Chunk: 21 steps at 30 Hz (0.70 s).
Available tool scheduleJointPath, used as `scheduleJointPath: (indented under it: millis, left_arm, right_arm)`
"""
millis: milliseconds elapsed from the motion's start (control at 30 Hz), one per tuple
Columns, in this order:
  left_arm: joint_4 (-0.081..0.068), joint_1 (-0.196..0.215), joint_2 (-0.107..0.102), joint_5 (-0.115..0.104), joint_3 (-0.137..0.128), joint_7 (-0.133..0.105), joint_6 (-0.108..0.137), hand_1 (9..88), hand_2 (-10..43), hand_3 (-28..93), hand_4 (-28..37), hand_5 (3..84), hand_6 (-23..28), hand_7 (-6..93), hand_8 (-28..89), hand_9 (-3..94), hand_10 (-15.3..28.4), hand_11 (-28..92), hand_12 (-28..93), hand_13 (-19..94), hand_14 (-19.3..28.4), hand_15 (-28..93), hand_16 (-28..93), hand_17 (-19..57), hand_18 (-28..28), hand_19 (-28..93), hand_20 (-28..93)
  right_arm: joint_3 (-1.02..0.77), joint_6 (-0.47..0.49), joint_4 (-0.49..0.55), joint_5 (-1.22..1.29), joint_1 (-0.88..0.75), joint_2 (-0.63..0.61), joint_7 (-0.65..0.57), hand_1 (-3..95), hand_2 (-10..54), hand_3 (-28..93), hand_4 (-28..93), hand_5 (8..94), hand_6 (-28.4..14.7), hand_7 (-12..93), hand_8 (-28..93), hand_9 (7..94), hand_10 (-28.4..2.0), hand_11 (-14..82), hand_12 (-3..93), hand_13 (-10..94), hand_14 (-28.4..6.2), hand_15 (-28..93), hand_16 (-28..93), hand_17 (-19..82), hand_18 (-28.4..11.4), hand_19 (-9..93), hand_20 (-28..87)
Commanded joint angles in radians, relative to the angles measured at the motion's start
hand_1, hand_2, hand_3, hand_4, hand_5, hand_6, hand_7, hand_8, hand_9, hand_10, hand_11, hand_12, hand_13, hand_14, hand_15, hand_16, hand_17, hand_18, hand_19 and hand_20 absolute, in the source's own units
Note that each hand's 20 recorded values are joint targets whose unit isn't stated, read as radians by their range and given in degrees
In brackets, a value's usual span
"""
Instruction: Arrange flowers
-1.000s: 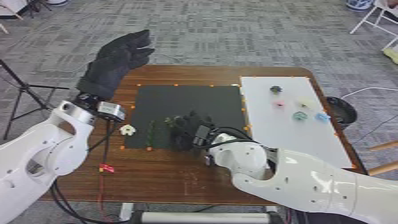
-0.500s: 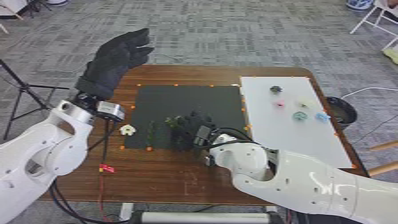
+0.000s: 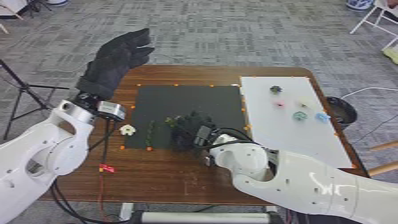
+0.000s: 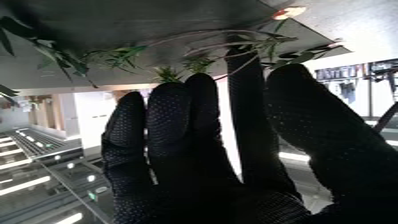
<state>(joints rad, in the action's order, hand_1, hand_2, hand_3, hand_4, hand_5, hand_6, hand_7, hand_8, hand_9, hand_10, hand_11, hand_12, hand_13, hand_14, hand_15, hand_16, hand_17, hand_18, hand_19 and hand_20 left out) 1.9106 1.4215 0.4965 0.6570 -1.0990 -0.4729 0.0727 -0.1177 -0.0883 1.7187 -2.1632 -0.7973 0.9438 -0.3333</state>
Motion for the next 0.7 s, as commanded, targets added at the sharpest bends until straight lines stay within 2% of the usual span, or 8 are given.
scheduleJointPath:
  millis: [33,133,233,333,433,600,633,700]
  left_arm:
    - [-0.001,-0.006,0.013,-0.002,0.0,0.006,0.008,25.2,-2.5,68,-25.4,29.2,2.6,18.2,-8,22.1,10.7,19,20,18,13.1,28,6,-10.0,19.9,38,14]
    - [0.0,0.001,0.012,-0.001,-0.006,0.006,0.008,25.3,-2.4,68,-25.4,29.3,2.6,18.2,-8,22.2,10.7,18,20,18,13.1,28,7,-10.0,19.9,38,14]
    - [0.003,0.012,0.009,-0.002,-0.016,0.005,0.009,25.1,-2.5,68,-25.3,29.2,2.6,18.2,-8,22.2,10.7,19,20,18,13.1,28,6,-10.0,20.0,38,14]
    - [-0.003,-0.003,0.014,-0.002,-0.003,0.007,0.005,25.2,-2.4,68,-25.4,29.2,2.6,18.2,-8,22.1,10.7,19,20,18,13.1,28,6,-10.0,19.9,38,14]
    - [-0.002,0.001,0.014,-0.002,-0.005,0.003,0.004,25.2,-2.4,68,-25.3,29.2,2.6,18.2,-8,22.1,10.7,18,20,18,13.1,28,6,-10.0,20.0,38,14]
    - [-0.002,0.001,0.012,-0.004,-0.011,-0.004,0.014,25.2,-2.5,68,-25.3,29.2,2.6,18.2,-8,22.2,10.7,18,20,18,13.1,28,6,-10.0,19.9,37,14]
    - [-0.001,-0.001,0.009,-0.005,-0.011,-0.008,0.018,25.2,-2.5,68,-25.3,29.2,2.6,18.2,-8,22.2,10.7,18,20,18,13.2,28,6,-10.0,19.9,37,14]
    - [-0.002,-0.012,0.008,-0.004,-0.005,-0.009,0.018,25.2,-2.6,68,-25.4,29.3,2.6,18.3,-8,22.2,10.6,18,20,18,13.2,28,6,-10.0,19.9,37,14]
  right_arm:
    - [-0.033,-0.07,-0.014,0.018,-0.023,0.018,0.006,22.3,-0.1,88,-24,55.8,3.0,22,-15,37.1,-17.5,64.2,50.0,36,-16.4,85,37,15,-20.3,76,56]
    - [-0.05,-0.087,-0.028,0.024,-0.031,0.036,0.005,20.6,-2.2,86,-28,53.9,2.6,21,-15,37.2,-17.4,64.3,49.8,36,-16.5,85,37,15,-20.4,76,56]
    - [-0.06,-0.103,-0.029,0.028,-0.033,0.047,0.009,20.2,-3.1,87,-28,48.2,2.3,19,-14,37.0,-17.4,64.4,50.4,36,-16.5,85,37,15,-20.4,76,56]
    - [-0.061,-0.127,-0.033,0.027,-0.027,0.057,0.01,21.0,-3.9,87,-28,44.3,2.7,19,-13,36.6,-17.5,64.4,50.5,36,-16.3,85,37,15,-20.4,76,56]
    - [-0.053,-0.127,-0.044,0.026,-0.008,0.084,-0.012,22.8,-4.6,87,-28,42.6,2.8,19,-13,36.3,-17.2,64.6,50.3,37,-15.9,85,37,15,-20.4,76,56]
    - [-0.065,-0.006,-0.062,0.02,0.033,0.145,-0.028,26.8,-2.5,91,-25,38.5,3.1,20,-13,35.4,-17.0,64.8,50.1,37,-15.7,85,37,15,-20.4,76,55]
    - [-0.062,0.018,-0.068,0.018,0.046,0.159,-0.028,28.7,-1.1,92,-22,34.1,3.6,20,-14,35.1,-16.9,65.1,49.5,37,-15.6,85,36,15,-20.4,76,55]
    - [-0.054,0.068,-0.082,0.014,0.074,0.186,-0.024,32.7,-2.5,93,-21,29.1,4.0,20,-14,35.8,-16.3,64.1,50.5,38,-15.1,85,36,15,-20.6,76,56]
